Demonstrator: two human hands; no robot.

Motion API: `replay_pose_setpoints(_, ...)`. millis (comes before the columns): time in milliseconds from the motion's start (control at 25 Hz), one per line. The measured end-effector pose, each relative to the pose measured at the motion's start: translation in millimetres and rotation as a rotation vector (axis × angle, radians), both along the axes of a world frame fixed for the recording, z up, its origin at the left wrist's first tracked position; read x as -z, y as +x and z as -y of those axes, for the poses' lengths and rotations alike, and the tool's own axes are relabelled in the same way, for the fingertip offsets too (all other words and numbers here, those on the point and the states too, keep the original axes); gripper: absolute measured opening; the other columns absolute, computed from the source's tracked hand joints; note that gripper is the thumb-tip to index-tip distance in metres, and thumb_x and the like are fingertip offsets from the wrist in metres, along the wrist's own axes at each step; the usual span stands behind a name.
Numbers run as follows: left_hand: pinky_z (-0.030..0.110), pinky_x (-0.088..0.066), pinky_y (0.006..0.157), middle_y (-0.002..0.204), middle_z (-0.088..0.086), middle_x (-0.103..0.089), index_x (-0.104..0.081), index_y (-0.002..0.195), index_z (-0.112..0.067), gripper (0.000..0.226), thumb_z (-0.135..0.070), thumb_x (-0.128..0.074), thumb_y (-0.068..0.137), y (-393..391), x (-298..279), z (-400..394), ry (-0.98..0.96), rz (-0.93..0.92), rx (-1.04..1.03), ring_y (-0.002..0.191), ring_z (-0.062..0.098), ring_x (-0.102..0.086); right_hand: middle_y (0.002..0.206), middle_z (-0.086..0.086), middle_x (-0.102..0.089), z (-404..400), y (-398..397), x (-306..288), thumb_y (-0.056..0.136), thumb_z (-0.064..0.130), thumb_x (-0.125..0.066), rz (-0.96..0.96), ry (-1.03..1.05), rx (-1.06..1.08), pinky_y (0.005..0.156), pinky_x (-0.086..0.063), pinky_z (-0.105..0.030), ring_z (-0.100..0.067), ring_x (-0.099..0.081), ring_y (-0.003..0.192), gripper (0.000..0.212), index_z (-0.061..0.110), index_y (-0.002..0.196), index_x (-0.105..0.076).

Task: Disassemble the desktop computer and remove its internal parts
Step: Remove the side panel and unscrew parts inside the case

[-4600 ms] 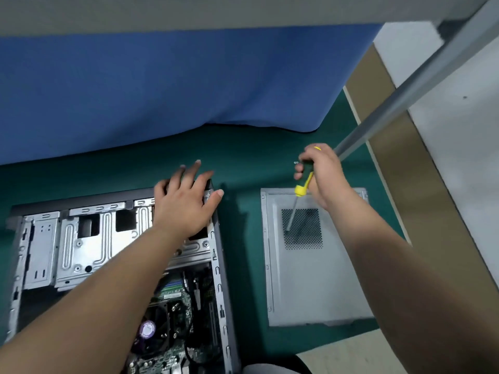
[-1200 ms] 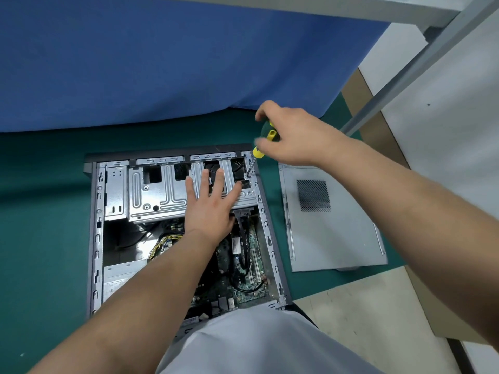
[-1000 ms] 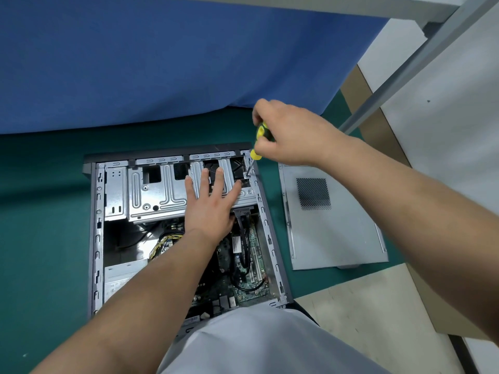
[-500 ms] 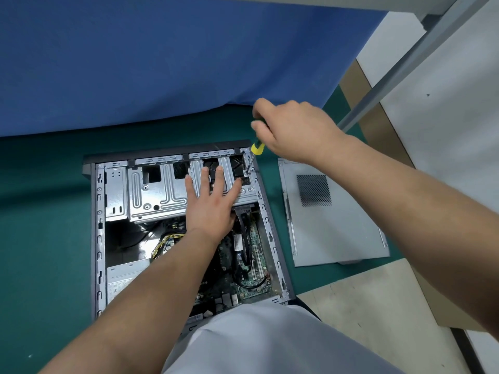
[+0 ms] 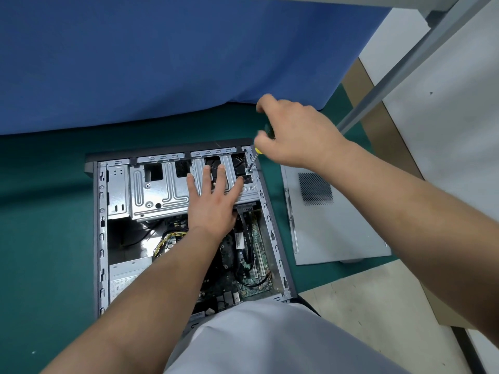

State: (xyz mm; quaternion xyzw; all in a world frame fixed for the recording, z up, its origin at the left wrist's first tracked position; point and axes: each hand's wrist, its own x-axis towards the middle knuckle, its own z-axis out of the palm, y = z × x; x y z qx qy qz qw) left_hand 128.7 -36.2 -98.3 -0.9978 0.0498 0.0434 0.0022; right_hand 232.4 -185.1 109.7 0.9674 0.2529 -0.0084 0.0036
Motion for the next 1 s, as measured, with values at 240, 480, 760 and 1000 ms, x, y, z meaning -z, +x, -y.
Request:
replay_pose_setpoints(240,0.073,0.001,0.118,0.171,0.014,-0.006,-0.003,0.159,-0.037,0.094,-0.056,-0.063,0.089,0.2,0.3,0.4,-0.004,0.003,0.0,0.155,0.046,-0.003,0.119,-0.006,-0.056,9.3,3.8,-4.0,0.09,0.013,-0.057,-0.154,0.086,-0.219,0.085,-0.042,-0.031,-0.027,-0.056,0.101,0.035,0.015,0.125,-0.058)
replay_pose_setpoints(480,0.073,0.001,0.118,0.171,0.014,-0.006,-0.004,0.158,-0.037,0.094,-0.056,-0.064,0.089,0.1,0.6,1.1,-0.007,0.005,-0.002,0.155,0.046,-0.003,0.122,-0.008,-0.059,9.6,-0.4,4.0,0.104,0.044,-0.049,-0.002,0.076,-0.032,0.086,-0.048,-0.043,-0.032,-0.061,0.1,0.042,0.016,0.136,-0.05)
replay_pose_setpoints(760,0.073,0.0,0.118,0.171,0.015,-0.007,-0.006,0.158,-0.037,0.094,-0.055,-0.066,0.087,0.6,0.3,1.3,-0.014,0.003,-0.003,0.155,0.046,-0.005,0.106,0.008,-0.063,11.8,3.4,5.5,0.083,0.02,-0.069,-0.21,0.459,0.208,0.079,-0.043,-0.027,-0.013,-0.055,0.095,0.034,0.024,0.116,-0.062)
replay_pose_setpoints(1000,0.073,-0.001,0.118,0.171,0.014,-0.005,-0.005,0.158,-0.037,0.095,-0.055,-0.065,0.088,0.2,-0.9,1.3,-0.01,-0.003,-0.002,0.155,0.046,-0.004,0.108,-0.004,-0.064,13.8,-4.1,10.0,0.101,0.036,-0.054,-0.089,0.236,0.152,0.079,-0.049,-0.042,-0.029,-0.058,0.093,0.034,0.016,0.128,-0.049)
